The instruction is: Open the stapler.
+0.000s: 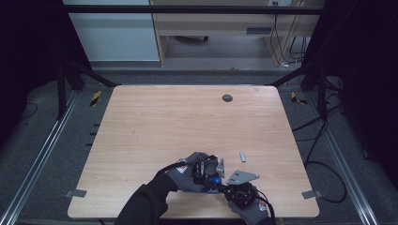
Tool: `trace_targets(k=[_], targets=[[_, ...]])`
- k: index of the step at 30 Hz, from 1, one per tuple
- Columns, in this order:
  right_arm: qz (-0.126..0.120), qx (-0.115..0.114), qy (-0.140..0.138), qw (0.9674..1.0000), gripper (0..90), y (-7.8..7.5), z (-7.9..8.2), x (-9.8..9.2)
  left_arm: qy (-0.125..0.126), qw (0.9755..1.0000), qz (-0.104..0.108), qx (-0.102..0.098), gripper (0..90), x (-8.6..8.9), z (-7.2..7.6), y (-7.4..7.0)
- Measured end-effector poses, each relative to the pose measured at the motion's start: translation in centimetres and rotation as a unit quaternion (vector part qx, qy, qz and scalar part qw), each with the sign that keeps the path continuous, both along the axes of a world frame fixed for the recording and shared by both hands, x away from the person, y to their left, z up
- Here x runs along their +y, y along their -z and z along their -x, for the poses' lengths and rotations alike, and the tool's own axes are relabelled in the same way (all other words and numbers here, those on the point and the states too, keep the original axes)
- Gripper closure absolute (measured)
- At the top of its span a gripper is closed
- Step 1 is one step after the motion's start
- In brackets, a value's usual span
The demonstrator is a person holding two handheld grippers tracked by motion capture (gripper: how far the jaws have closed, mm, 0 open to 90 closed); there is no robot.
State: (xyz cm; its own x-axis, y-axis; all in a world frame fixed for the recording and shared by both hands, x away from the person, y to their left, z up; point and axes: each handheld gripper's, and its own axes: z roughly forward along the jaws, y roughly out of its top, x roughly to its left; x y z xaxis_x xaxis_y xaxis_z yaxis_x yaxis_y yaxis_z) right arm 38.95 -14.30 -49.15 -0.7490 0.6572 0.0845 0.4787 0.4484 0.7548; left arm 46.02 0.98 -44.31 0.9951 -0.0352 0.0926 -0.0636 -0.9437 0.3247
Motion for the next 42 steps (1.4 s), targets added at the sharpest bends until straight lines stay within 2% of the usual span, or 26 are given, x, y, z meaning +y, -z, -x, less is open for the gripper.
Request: trace_targets(k=[3,4,5,7,8,13,25,28,33,34,42], targets=[[-0.001,0.0,0.0,1.0,90.0,0.0,-0.03,0.0,-0.002,1.0,0.001,-0.001,66.1,-0.02,0.1,0.01],[-0.001,-0.001,-0.001,1.0,90.0,0.01,-0.04,0.0,0.005,1.0,-0.005,-0.006,66.1,-0.02,0.03,-0.06],[-0.001,0.0,-0.001,1.0,90.0,0.0,-0.03,0.01,-0.002,1.0,0.002,-0.002,66.1,-0.03,0.13,0.03],[0.0,0.0,-0.002,1.0,90.0,0.0,-0.03,0.06,0.006,1.0,-0.006,-0.005,66.1,0.04,-0.03,-0.13],[0.0,0.0,-0.002,1.0,90.0,0.0,-0.03,0.06,-0.001,1.0,0.001,0.0,66.1,0.03,0.04,-0.02],[0.002,-0.002,-0.002,1.0,90.0,-0.01,0.0,0.09,0.0,1.0,0.003,0.004,66.1,0.08,0.01,-0.03],[0.002,0.0,-0.004,1.0,90.0,-0.01,-0.03,0.07,0.004,1.0,0.009,0.0,66.2,0.26,-0.07,-0.05],[0.0,-0.001,-0.004,1.0,90.0,0.0,-0.03,0.07,-0.001,0.9999,0.015,0.006,66.2,0.37,-0.06,0.02],[0.001,-0.002,-0.004,1.0,90.0,0.02,-0.05,0.08,0.001,0.9998,0.018,0.003,66.2,0.43,-0.07,0.01],[0.001,-0.002,-0.004,1.0,90.0,0.02,-0.05,0.08,-0.003,0.9997,0.024,0.005,66.2,0.46,-0.02,0.04],[-0.003,-0.002,-0.006,1.0,90.0,0.06,-0.09,0.1,-0.004,0.9995,0.031,0.01,66.2,0.72,-0.05,0.04]])
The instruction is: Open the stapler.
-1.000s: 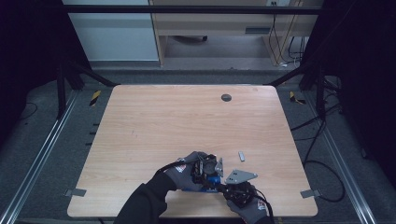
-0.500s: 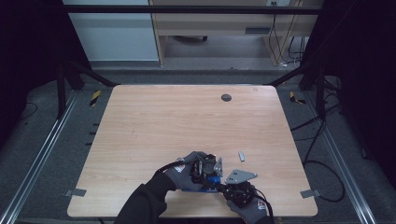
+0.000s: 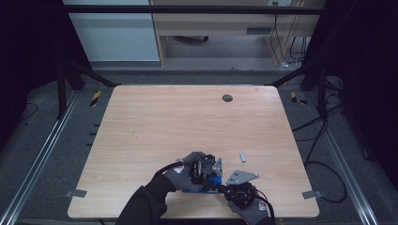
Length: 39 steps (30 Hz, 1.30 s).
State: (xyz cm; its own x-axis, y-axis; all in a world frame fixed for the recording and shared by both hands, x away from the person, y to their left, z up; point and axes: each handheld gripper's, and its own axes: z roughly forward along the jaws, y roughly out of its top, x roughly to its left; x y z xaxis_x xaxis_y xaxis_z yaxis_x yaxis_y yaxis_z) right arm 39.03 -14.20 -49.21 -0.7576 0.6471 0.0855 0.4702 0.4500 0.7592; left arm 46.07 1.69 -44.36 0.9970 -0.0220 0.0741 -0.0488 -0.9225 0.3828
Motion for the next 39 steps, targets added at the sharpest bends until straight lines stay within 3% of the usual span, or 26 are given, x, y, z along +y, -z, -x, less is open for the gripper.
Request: trace_targets(k=[10,11,12,13,14,15,17,20,23,39], targets=[[0.002,0.004,0.001,1.0,90.0,-0.1,0.0,0.0,0.005,1.0,0.003,-0.006,66.3,0.2,-0.1,-0.2],[0.001,0.001,0.001,1.0,90.0,0.0,0.0,0.0,-0.006,0.9993,0.037,0.007,66.3,0.7,-0.1,-0.8],[0.002,0.002,0.002,1.0,90.0,-0.1,0.0,-0.1,-0.015,0.9967,0.077,0.022,66.3,1.5,-0.3,-1.8],[-0.003,0.0,0.007,1.0,90.0,-0.1,0.0,-0.3,-0.017,0.996,0.085,0.022,66.2,2.0,-0.3,-2.7],[-0.003,0.0,0.007,1.0,90.0,-0.1,0.0,-0.3,-0.012,0.9979,0.064,0.001,66.2,2.0,0.0,-3.1],[-0.008,0.005,0.01,0.9999,90.0,0.0,-0.2,-0.3,-0.011,0.9991,0.042,-0.005,66.2,1.7,0.2,-3.1],[0.0,0.002,0.008,1.0,90.0,-0.1,-0.2,-0.1,-0.012,0.9994,0.031,-0.007,66.1,1.4,0.2,-2.3],[0.005,-0.001,0.005,1.0,90.0,-0.1,-0.1,0.2,-0.015,0.9989,0.045,-0.004,65.9,1.8,0.0,-1.3],[0.007,-0.001,0.005,1.0,90.0,-0.1,-0.1,0.2,-0.022,0.9975,0.067,0.005,65.9,2.5,-0.1,-1.5],[0.003,0.0,-0.002,1.0,90.0,-0.1,-0.3,0.2,-0.028,0.9966,0.077,-0.007,65.5,2.4,0.2,-1.1]])
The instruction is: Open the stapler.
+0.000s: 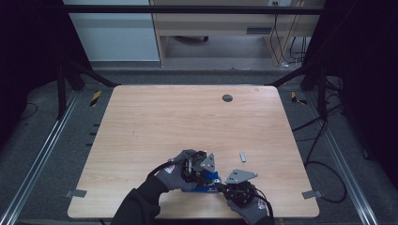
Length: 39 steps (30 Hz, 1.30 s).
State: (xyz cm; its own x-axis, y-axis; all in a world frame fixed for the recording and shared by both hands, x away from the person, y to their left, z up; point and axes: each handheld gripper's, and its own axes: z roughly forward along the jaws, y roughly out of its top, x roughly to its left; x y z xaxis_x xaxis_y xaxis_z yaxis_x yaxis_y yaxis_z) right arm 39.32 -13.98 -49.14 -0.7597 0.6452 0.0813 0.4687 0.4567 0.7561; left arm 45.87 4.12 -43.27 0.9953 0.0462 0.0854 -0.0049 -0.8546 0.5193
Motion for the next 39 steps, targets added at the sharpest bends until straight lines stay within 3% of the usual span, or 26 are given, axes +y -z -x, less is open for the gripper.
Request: trace_targets(k=[10,19,39], targets=[[-0.011,0.003,-0.014,0.9998,90.0,-0.2,0.4,-0.5,-0.002,1.0,0.007,0.001,65.4,0.2,0.0,0.1],[-0.049,-0.027,-0.005,0.9984,90.0,-1.5,0.5,-2.1,-0.002,0.9999,0.01,-0.001,65.4,0.3,0.0,0.2],[-0.053,-0.04,-0.008,0.9977,90.0,-1.6,-0.5,-1.5,-0.003,0.9999,0.011,0.0,65.2,0.3,0.0,0.2]])
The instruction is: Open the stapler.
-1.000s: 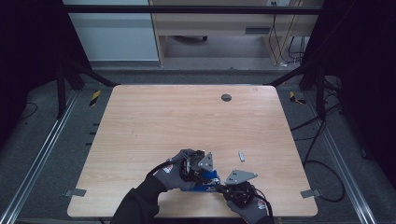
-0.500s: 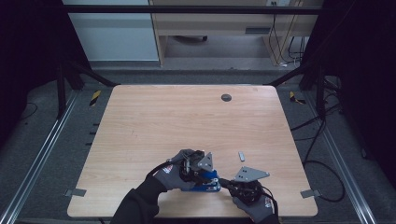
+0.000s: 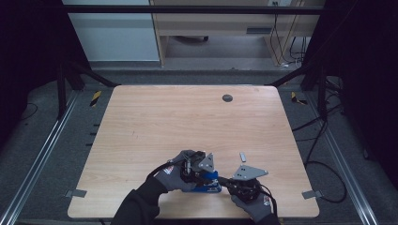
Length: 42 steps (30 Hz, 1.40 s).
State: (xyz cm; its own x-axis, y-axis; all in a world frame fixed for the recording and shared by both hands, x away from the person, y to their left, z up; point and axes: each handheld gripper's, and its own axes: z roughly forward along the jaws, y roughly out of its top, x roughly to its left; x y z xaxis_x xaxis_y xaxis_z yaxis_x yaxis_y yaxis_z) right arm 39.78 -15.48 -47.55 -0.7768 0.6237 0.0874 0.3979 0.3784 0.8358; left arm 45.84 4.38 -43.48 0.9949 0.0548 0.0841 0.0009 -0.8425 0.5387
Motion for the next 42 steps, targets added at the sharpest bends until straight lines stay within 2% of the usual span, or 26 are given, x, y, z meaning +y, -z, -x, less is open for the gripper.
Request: trace_targets(k=[8,13,17,20,24,27,30,33,37,38,39,40,42], targets=[[-0.002,-0.002,-0.001,1.0,90.0,0.0,-0.1,0.1,-0.006,1.0,0.005,0.003,63.0,0.0,-0.1,0.0],[-0.004,-0.002,-0.002,1.0,90.0,0.0,-0.2,0.2,-0.015,0.9995,0.026,0.002,54.6,0.8,0.2,-0.7],[-0.004,-0.002,-0.001,1.0,90.0,0.0,-0.2,0.2,-0.029,0.9988,0.04,0.003,51.4,1.9,0.8,-1.4],[-0.004,-0.002,-0.001,1.0,90.0,0.0,-0.2,0.2,-0.048,0.9973,0.055,-0.003,51.3,3.1,1.0,-1.8],[-0.004,-0.002,0.0,1.0,90.0,0.0,-0.2,0.2,-0.072,0.994,0.082,-0.012,51.3,4.5,1.1,-2.4],[-0.004,-0.002,0.001,1.0,90.0,0.0,-0.2,0.2,-0.095,0.9899,0.103,-0.021,51.1,5.4,1.1,-2.6],[-0.004,-0.002,0.001,1.0,90.0,0.0,-0.2,0.2,-0.129,0.9825,0.13,-0.032,51.2,6.2,1.1,-2.9],[-0.005,-0.002,0.001,1.0,90.0,0.0,-0.2,0.2,-0.168,0.9726,0.154,-0.047,51.3,6.7,0.9,-2.8],[-0.005,-0.001,0.001,1.0,90.0,0.0,-0.2,0.2,-0.215,0.957,0.187,-0.056,51.0,6.9,0.9,-2.5],[-0.005,-0.001,0.002,1.0,90.0,0.0,-0.2,0.2,-0.236,0.9496,0.196,-0.065,53.1,6.8,0.9,-2.2],[-0.005,-0.001,0.002,1.0,90.0,0.0,-0.2,0.2,-0.236,0.9496,0.196,-0.065,54.2,6.8,0.9,-2.2],[-0.005,-0.001,0.001,1.0,90.0,0.0,-0.2,0.2,-0.243,0.9469,0.198,-0.07,54.2,6.7,1.1,-2.1],[-0.006,-0.001,0.002,1.0,90.0,0.0,-0.2,0.2,-0.261,0.9391,0.208,-0.082,56.5,6.5,1.4,-1.8]])
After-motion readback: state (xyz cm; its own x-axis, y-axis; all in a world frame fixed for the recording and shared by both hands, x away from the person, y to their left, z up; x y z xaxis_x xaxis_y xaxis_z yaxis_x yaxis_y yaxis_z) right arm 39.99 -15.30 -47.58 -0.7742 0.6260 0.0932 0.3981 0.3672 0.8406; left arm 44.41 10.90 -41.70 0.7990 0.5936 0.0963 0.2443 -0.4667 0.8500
